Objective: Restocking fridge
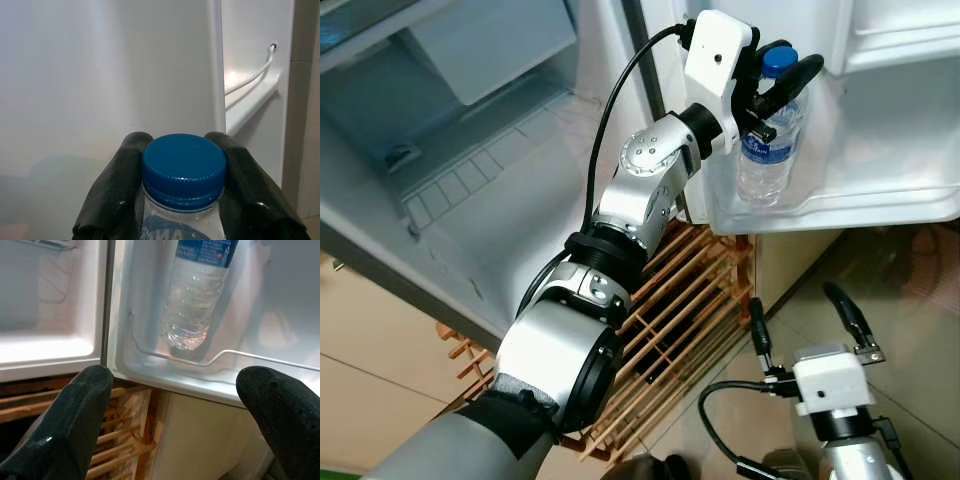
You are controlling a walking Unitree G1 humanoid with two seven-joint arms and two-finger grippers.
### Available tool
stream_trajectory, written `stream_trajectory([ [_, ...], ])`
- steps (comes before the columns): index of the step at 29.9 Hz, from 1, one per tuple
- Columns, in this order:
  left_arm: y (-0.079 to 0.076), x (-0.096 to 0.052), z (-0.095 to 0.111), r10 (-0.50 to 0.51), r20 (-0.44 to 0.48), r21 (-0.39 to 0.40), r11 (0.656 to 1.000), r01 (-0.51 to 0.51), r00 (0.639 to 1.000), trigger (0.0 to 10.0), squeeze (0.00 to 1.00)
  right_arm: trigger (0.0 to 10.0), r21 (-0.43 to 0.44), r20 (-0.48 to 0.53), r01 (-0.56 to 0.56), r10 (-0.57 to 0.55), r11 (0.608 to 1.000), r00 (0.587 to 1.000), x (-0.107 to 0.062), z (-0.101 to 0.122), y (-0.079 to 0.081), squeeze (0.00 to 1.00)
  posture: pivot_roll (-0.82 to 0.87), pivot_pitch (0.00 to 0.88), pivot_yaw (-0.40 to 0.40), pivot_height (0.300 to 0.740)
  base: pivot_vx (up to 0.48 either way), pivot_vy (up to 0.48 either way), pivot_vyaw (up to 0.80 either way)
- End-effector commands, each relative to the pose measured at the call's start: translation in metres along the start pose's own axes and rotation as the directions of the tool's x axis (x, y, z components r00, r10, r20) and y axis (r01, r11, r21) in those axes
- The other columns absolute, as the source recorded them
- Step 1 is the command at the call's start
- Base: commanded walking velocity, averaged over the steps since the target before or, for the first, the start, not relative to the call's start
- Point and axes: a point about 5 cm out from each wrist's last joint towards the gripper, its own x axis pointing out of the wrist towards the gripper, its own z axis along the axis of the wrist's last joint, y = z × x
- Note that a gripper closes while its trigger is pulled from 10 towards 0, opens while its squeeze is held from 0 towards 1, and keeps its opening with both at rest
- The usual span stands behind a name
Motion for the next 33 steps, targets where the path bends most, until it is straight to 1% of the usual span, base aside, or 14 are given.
stream_trajectory([
  [1, -0.001, -0.003, -0.003, 0.006, 0.03, 0.008, 1.0, -0.006, 1.0, 10.0, 0.0, 10.0, 0.008, 0.015, -0.001, 0.001, 1.0, 1.0, 0.0, 0.003, 0.008, 0.0, -0.26, 0.182, 0.3, 0.723, 0.0, 0.0, 0.0],
  [5, -0.005, -0.005, -0.006, -0.009, 0.058, 0.055, 0.998, 0.006, 0.998, 10.0, 0.0, 10.0, 0.006, 0.013, 0.016, -0.016, 1.0, 1.0, 0.0, 0.003, 0.01, 0.0, -0.26, 0.182, 0.301, 0.723, 0.0, 0.0, 0.0],
  [8, -0.008, -0.007, -0.009, -0.031, 0.064, 0.118, 0.993, 0.023, 0.997, 10.0, 0.0, 10.0, 0.0, 0.003, 0.032, -0.032, 0.999, 0.999, -0.002, 0.001, 0.011, 0.0, -0.26, 0.18, 0.303, 0.723, 0.0, 0.0, 0.0],
  [14, -0.008, -0.014, -0.026, -0.015, 0.001, 0.139, 0.99, 0.015, 1.0, 10.0, 0.0, 10.0, 0.017, -0.024, 0.071, -0.071, 0.997, 0.997, -0.004, -0.001, 0.01, 0.0, -0.26, 0.177, 0.303, 0.723, 0.0, 0.0, 0.0],
  [19, -0.008, -0.019, -0.033, -0.013, -0.02, 0.159, 0.987, 0.016, 1.0, 10.0, 0.0, 10.0, 0.014, -0.02, 0.079, -0.078, 0.997, 0.997, -0.003, 0.0, 0.011, 0.0, -0.27, 0.18, 0.303, 0.723, 0.0, 0.0, 0.0],
  [20, -0.008, -0.02, -0.036, -0.003, -0.038, 0.144, 0.99, 0.008, 0.999, 10.0, 0.58, 10.0, 0.014, -0.021, 0.079, -0.079, 0.997, 0.997, -0.003, 0.0, 0.012, 0.0, -0.27, 0.181, 0.3, 0.723, 0.0, 0.0, 0.0],
  [21, -0.007, -0.021, -0.039, 0.006, -0.053, 0.124, 0.992, 0.0, 0.999, 10.0, 1.0, 10.0, 0.015, -0.023, 0.081, -0.081, 0.997, 0.996, -0.003, 0.0, 0.012, 0.0, -0.27, 0.181, 0.3, 0.723, 0.0, 0.0, 0.0],
  [22, -0.007, -0.021, -0.039, 0.006, -0.053, 0.124, 0.992, 0.0, 0.999, 10.0, 1.0, 10.0, 0.015, -0.023, 0.081, -0.081, 0.997, 0.996, -0.003, 0.0, 0.012, 0.0, -0.27, 0.181, 0.3, 0.723, 0.0, 0.0, 0.0],
  [24, -0.005, -0.022, -0.048, 0.047, -0.112, 0.051, 0.998, -0.042, 0.993, 10.0, 1.0, 10.0, 0.015, -0.03, 0.086, -0.086, 0.996, 0.996, -0.004, -0.001, 0.011, 0.0, -0.27, 0.181, 0.293, 0.723, 0.0, 0.0, 0.0],
  [27, -0.001, -0.022, -0.055, 0.098, -0.181, -0.001, 0.995, -0.1, 0.979, 10.0, 1.0, 10.0, 0.014, -0.034, 0.09, -0.089, 0.996, 0.995, -0.004, -0.001, 0.01, 0.0, -0.27, 0.181, 0.29, 0.723, 0.0, 0.0, 0.0],
  [28, -0.001, -0.022, -0.055, 0.098, -0.181, -0.001, 0.995, -0.1, 0.979, 10.0, 1.0, 10.0, 0.014, -0.034, 0.09, -0.089, 0.996, 0.995, -0.004, -0.001, 0.01, 0.0, -0.27, 0.181, 0.29, 0.723, 0.0, 0.0, 0.0],
  [29, 0.001, -0.021, -0.057, 0.121, -0.214, -0.029, 0.991, -0.13, 0.969, 10.0, 1.0, 10.0, 0.012, -0.035, 0.089, -0.089, 0.996, 0.995, -0.003, -0.002, 0.009, 0.0, -0.26, 0.177, 0.282, 0.723, 0.0, 0.0, 0.0],
  [32, 0.005, -0.018, -0.053, 0.16, -0.221, -0.046, 0.984, -0.174, 0.962, 10.0, 1.0, 10.0, 0.01, -0.037, 0.087, -0.087, 0.996, 0.996, -0.002, -0.003, 0.009, 0.0, -0.26, 0.174, 0.277, 0.723, 0.0, 0.0, 0.0],
  [33, 0.007, -0.017, -0.05, 0.168, -0.212, -0.035, 0.983, -0.179, 0.963, 10.0, 1.0, 10.0, 0.009, -0.036, 0.087, -0.086, 0.996, 0.996, -0.001, -0.003, 0.008, 0.0, -0.26, 0.174, 0.277, 0.723, 0.0, 0.0, 0.0],
])
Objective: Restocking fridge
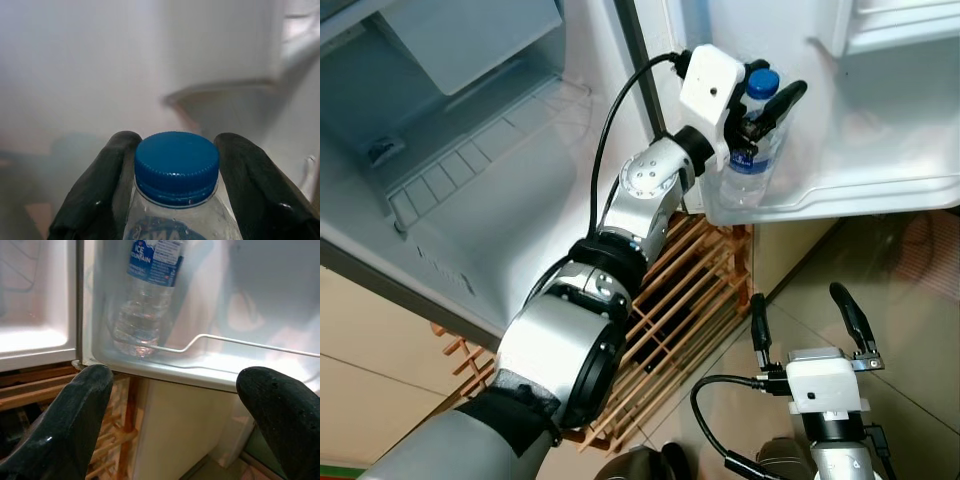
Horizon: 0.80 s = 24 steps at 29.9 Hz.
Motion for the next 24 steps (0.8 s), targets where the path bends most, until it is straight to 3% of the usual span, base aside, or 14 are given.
stream_trajectory([
  [1, 0.0, -0.008, -0.024, 0.037, -0.119, -0.057, 0.997, -0.044, 0.992, 10.0, 1.0, 10.0, 0.02, -0.022, -0.018, 0.018, 1.0, 1.0, -0.001, -0.002, 0.006, 0.0, -0.26, 0.174, 0.277, 0.723, 0.0, 0.0, 0.0],
  [4, 0.004, -0.003, -0.012, 0.051, -0.082, -0.03, 0.998, -0.053, 0.995, 10.0, 1.0, 10.0, 0.02, -0.021, -0.018, 0.019, 1.0, 1.0, 0.0, -0.003, 0.005, 0.0, -0.26, 0.171, 0.272, 0.723, 0.0, 0.0, 0.0],
  [7, 0.011, 0.007, 0.015, 0.04, -0.016, 0.042, 0.998, -0.04, 0.999, 10.0, 1.0, 10.0, 0.022, -0.023, -0.018, 0.018, 1.0, 1.0, 0.001, -0.004, 0.004, 0.0, -0.26, 0.164, 0.264, 0.723, 0.0, 0.0, 0.0],
  [11, 0.011, 0.01, 0.023, 0.014, -0.016, 0.07, 0.998, -0.012, 1.0, 10.0, 1.0, 10.0, 0.022, -0.025, -0.019, 0.02, 1.0, 0.999, 0.002, -0.005, 0.004, 0.0, -0.26, 0.16, 0.261, 0.723, 0.0, 0.0, 0.0],
  [15, 0.007, 0.01, 0.016, -0.022, -0.097, 0.101, 0.994, 0.032, 0.995, 10.0, 1.0, 10.0, 0.022, -0.028, -0.021, 0.021, 1.0, 0.999, 0.003, -0.006, 0.003, 0.0, -0.25, 0.156, 0.258, 0.723, 0.0, 0.0, 0.0],
  [18, 0.002, 0.01, 0.007, -0.043, -0.152, 0.065, 0.996, 0.053, 0.987, 10.0, 1.0, 10.0, 0.023, -0.032, -0.021, 0.022, 1.0, 0.999, 0.003, -0.008, 0.003, 0.0, -0.25, 0.154, 0.256, 0.723, 0.0, 0.0, 0.0],
  [21, 0.002, 0.011, 0.012, -0.03, -0.119, 0.093, 0.995, 0.041, 0.992, 10.0, 1.0, 10.0, 0.023, -0.033, -0.023, 0.024, 0.999, 0.999, 0.004, -0.009, 0.004, 0.0, -0.25, 0.151, 0.254, 0.723, 0.0, 0.0, 0.0],
  [23, 0.007, 0.011, 0.023, 0.016, -0.042, 0.181, 0.983, -0.008, 0.999, 10.0, 1.0, 10.0, 0.024, -0.033, -0.027, 0.028, 0.999, 0.999, 0.006, -0.01, 0.005, 0.0, -0.24, 0.145, 0.253, 0.723, 0.0, 0.0, 0.0],
  [24, 0.007, 0.011, 0.023, 0.016, -0.042, 0.181, 0.983, -0.008, 0.999, 10.0, 1.0, 10.0, 0.024, -0.033, -0.027, 0.028, 0.999, 0.999, 0.006, -0.01, 0.005, 0.0, -0.24, 0.145, 0.253, 0.723, 0.0, 0.0, 0.0],
])
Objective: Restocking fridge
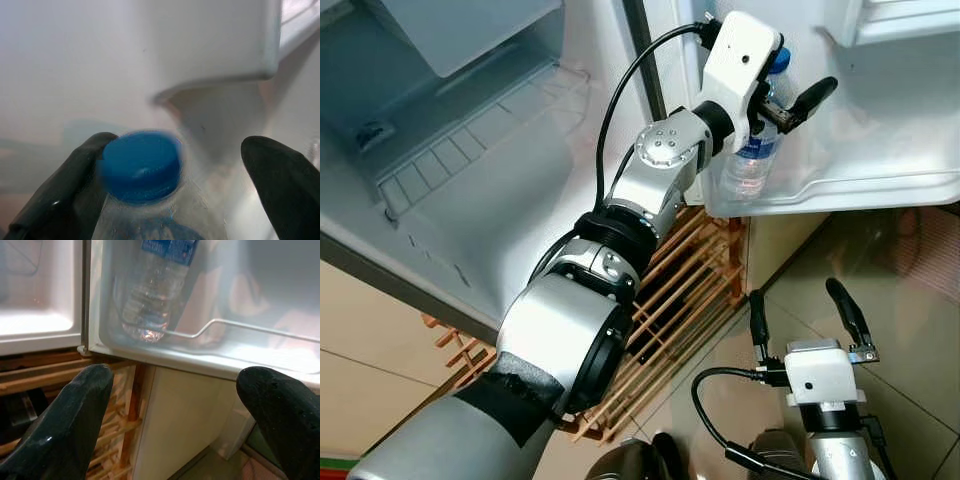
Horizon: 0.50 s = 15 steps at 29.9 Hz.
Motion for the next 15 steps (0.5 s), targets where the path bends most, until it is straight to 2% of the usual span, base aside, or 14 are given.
stream_trajectory([
  [1, 0.014, -0.006, 0.004, 0.062, 0.022, 0.068, 0.996, -0.064, 0.998, 10.0, 1.0, 10.0, 0.012, -0.016, -0.014, 0.014, 1.0, 1.0, 0.0, -0.002, 0.003, 0.0, -0.24, 0.144, 0.253, 0.723, 0.0, 0.0, 0.0],
  [3, 0.018, -0.006, 0.017, 0.078, 0.106, 0.117, 0.989, -0.09, 0.991, 10.0, 1.0, 10.0, 0.012, -0.014, -0.014, 0.015, 1.0, 1.0, 0.001, -0.003, 0.003, 0.0, -0.24, 0.14, 0.252, 0.723, 0.0, 0.0, 0.0],
  [4, 0.021, -0.007, 0.033, 0.086, 0.201, 0.165, 0.979, -0.121, 0.976, 10.0, 1.0, 10.0, 0.014, -0.012, -0.013, 0.013, 1.0, 1.0, 0.002, -0.003, 0.003, 0.0, -0.24, 0.136, 0.25, 0.723, 0.0, 0.0, 0.0],
  [5, 0.022, -0.008, 0.04, 0.089, 0.236, 0.207, 0.968, -0.14, 0.968, 10.0, 1.0, 10.0, 0.014, -0.011, -0.013, 0.013, 1.0, 1.0, 0.002, -0.003, 0.003, 0.0, -0.24, 0.136, 0.25, 0.723, 0.0, 0.0, 0.0],
  [6, 0.022, -0.008, 0.04, 0.089, 0.236, 0.207, 0.968, -0.14, 0.968, 10.0, 1.0, 10.0, 0.014, -0.011, -0.013, 0.013, 1.0, 1.0, 0.002, -0.003, 0.003, 0.0, -0.24, 0.136, 0.25, 0.723, 0.0, 0.0, 0.0],
  [7, 0.022, -0.009, 0.047, 0.08, 0.277, 0.279, 0.947, -0.16, 0.958, 10.0, 0.38, 10.0, 0.015, -0.01, -0.013, 0.013, 1.0, 1.0, 0.003, -0.004, 0.003, 0.0, -0.24, 0.133, 0.248, 0.723, 0.0, 0.0, 0.0],
  [8, 0.023, -0.009, 0.051, 0.083, 0.294, 0.269, 0.949, -0.166, 0.952, 10.0, 0.0, 10.0, 0.015, -0.009, -0.014, 0.014, 1.0, 1.0, 0.003, -0.004, 0.004, 0.0, -0.24, 0.132, 0.247, 0.723, 0.0, 0.0, 0.0],
  [12, 0.024, -0.01, 0.055, 0.083, 0.319, 0.242, 0.956, -0.166, 0.944, 10.0, 0.0, 10.0, 0.015, -0.009, -0.016, 0.016, 1.0, 1.0, 0.004, -0.004, 0.004, 0.0, -0.23, 0.129, 0.246, 0.723, 0.0, 0.0, 0.0],
  [14, 0.029, -0.012, 0.054, 0.101, 0.322, 0.177, 0.97, -0.165, 0.941, 10.0, 0.0, 10.0, 0.017, -0.008, -0.018, 0.018, 1.0, 1.0, 0.005, -0.005, 0.005, 0.0, -0.23, 0.124, 0.245, 0.723, 0.0, 0.0, 0.0],
  [15, 0.029, -0.012, 0.054, 0.101, 0.322, 0.177, 0.97, -0.165, 0.941, 10.0, 0.0, 10.0, 0.017, -0.008, -0.018, 0.018, 1.0, 1.0, 0.005, -0.005, 0.005, 0.0, -0.23, 0.124, 0.245, 0.723, 0.0, 0.0, 0.0],
])
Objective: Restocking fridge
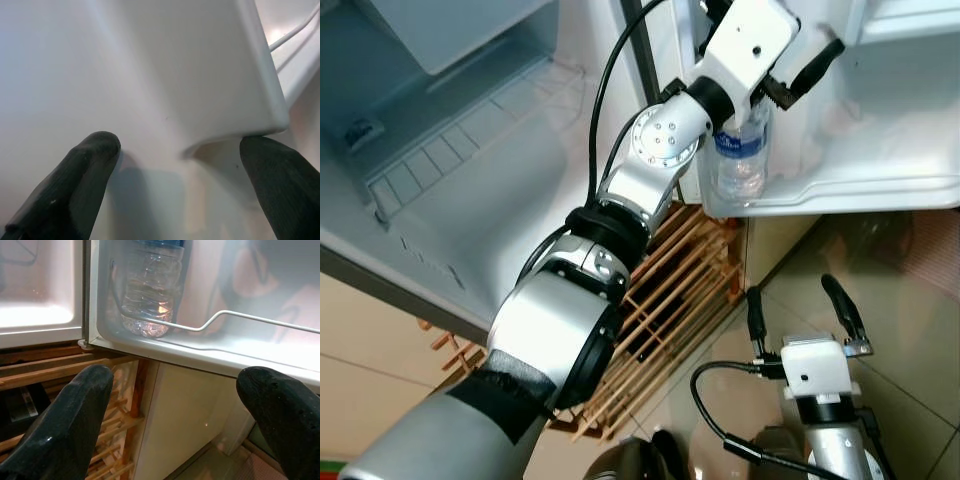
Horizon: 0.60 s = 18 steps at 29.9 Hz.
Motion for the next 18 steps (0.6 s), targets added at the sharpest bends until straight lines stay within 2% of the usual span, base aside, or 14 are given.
stream_trajectory([
  [1, 0.032, -0.005, 0.02, 0.108, 0.099, -0.144, 0.985, -0.093, 0.989, 10.0, 0.0, 10.0, 0.029, -0.007, -0.005, 0.005, 1.0, 1.0, 0.0, 0.0, 0.003, 0.0, -0.23, 0.116, 0.243, 0.723, 0.0, 0.0, 0.0],
  [4, 0.034, -0.01, 0.013, 0.061, 0.055, -0.257, 0.965, -0.045, 0.997, 10.0, 0.0, 10.0, 0.075, -0.031, 0.012, -0.01, 0.997, 0.999, 0.0, -0.002, 0.002, 0.0, -0.23, 0.11, 0.242, 0.723, 0.0, 0.0, 0.0],
  [5, 0.033, -0.017, 0.01, 0.007, 0.051, -0.263, 0.965, 0.006, 0.999, 10.0, 0.0, 10.0, 0.101, -0.048, 0.027, -0.022, 0.995, 0.999, 0.0, -0.004, 0.0, 0.0, -0.23, 0.099, 0.239, 0.723, 0.0, 0.0, 0.0],
  [6, 0.033, -0.017, 0.01, 0.007, 0.051, -0.263, 0.965, 0.006, 0.999, 10.0, 0.0, 10.0, 0.101, -0.048, 0.027, -0.022, 0.995, 0.999, 0.0, -0.004, 0.0, 0.0, -0.23, 0.099, 0.239, 0.723, 0.0, 0.0, 0.0],
  [7, 0.026, -0.039, -0.001, -0.134, -0.004, -0.314, 0.941, 0.126, 0.991, 10.0, 0.0, 10.0, 0.137, -0.08, 0.048, -0.037, 0.989, 0.996, 0.0, -0.008, -0.003, 0.0, -0.22, 0.088, 0.232, 0.723, 0.0, 0.0, 0.0],
  [9, 0.022, -0.062, -0.009, -0.197, -0.035, -0.357, 0.918, 0.172, 0.98, 10.0, 0.0, 10.0, 0.165, -0.109, 0.067, -0.05, 0.984, 0.993, 0.0, -0.014, -0.007, 0.0, -0.2, 0.068, 0.219, 0.723, 0.0, 0.0, 0.0],
  [10, 0.022, -0.062, -0.009, -0.197, -0.035, -0.357, 0.918, 0.172, 0.98, 10.0, 0.0, 10.0, 0.165, -0.109, 0.067, -0.05, 0.984, 0.993, 0.0, -0.014, -0.007, 0.0, -0.2, 0.068, 0.219, 0.723, 0.0, 0.0, 0.0],
  [11, 0.021, -0.071, -0.01, -0.213, -0.045, -0.369, 0.911, 0.182, 0.976, 10.0, 0.0, 10.0, 0.172, -0.117, 0.073, -0.053, 0.982, 0.992, 0.001, -0.017, -0.009, 0.0, -0.19, 0.065, 0.216, 0.723, 0.0, 0.0, 0.0],
  [13, 0.021, -0.094, -0.02, -0.217, -0.106, -0.414, 0.897, 0.155, 0.971, 10.0, 0.0, 10.0, 0.202, -0.134, 0.101, -0.074, 0.974, 0.988, 0.005, -0.021, -0.015, 0.0, -0.17, 0.043, 0.196, 0.723, 0.0, 0.0, 0.0],
  [14, 0.024, -0.117, -0.035, -0.155, -0.188, -0.418, 0.906, 0.064, 0.97, 10.0, 0.0, 10.0, 0.227, -0.133, 0.116, -0.088, 0.967, 0.987, 0.012, -0.021, -0.02, 0.0, -0.16, 0.034, 0.185, 0.723, 0.0, 0.0, 0.0],
  [16, 0.023, -0.123, -0.04, -0.134, -0.214, -0.413, 0.91, 0.034, 0.968, 10.0, 0.0, 10.0, 0.232, -0.132, 0.119, -0.09, 0.965, 0.987, 0.014, -0.021, -0.021, 0.0, -0.15, 0.028, 0.178, 0.723, 0.0, 0.0, 0.0],
  [17, 0.021, -0.136, -0.048, -0.103, -0.255, -0.402, 0.915, -0.008, 0.961, 10.0, 0.0, 10.0, 0.237, -0.128, 0.118, -0.089, 0.964, 0.988, 0.017, -0.022, -0.023, 0.0, -0.14, 0.024, 0.166, 0.723, 0.0, 0.0, 0.0],
  [18, 0.014, -0.157, -0.06, -0.074, -0.316, -0.412, 0.909, -0.066, 0.946, 10.0, 0.0, 10.0, 0.243, -0.123, 0.111, -0.083, 0.964, 0.989, 0.023, -0.022, -0.024, 0.0, -0.13, 0.019, 0.157, 0.723, 0.0, 0.0, 0.0],
])
